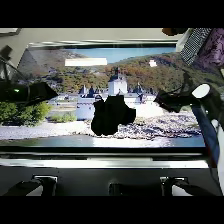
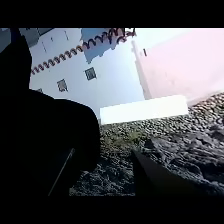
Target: Fold the clothes and pants, and hang the long-sleeved shirts on hangers.
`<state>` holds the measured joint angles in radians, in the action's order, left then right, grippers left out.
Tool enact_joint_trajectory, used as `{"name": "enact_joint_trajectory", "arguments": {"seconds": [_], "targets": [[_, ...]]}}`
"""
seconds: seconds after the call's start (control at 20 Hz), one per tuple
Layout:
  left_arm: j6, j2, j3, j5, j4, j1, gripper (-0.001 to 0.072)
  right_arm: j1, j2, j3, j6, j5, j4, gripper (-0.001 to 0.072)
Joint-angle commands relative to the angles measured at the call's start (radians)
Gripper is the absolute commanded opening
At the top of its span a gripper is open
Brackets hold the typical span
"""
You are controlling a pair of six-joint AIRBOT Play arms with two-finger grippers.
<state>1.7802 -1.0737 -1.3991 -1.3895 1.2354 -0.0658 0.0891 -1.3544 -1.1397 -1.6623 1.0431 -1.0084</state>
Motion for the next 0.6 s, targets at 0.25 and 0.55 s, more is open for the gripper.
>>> {"name": "enact_joint_trajectory", "arguments": {"seconds": [0.25,0.55], "targets": [[0.0,-0.109,0.054,0.075,0.0,-0.001,0.0621,-0.043,-0.328,0.003,0.298,-0.134,0.369,0.0423],[0.0,-0.137,0.054,0.1,-0.001,-0.001,0.0622,-0.148,-0.355,0.002,0.291,-0.236,0.37,0.0423]]}}
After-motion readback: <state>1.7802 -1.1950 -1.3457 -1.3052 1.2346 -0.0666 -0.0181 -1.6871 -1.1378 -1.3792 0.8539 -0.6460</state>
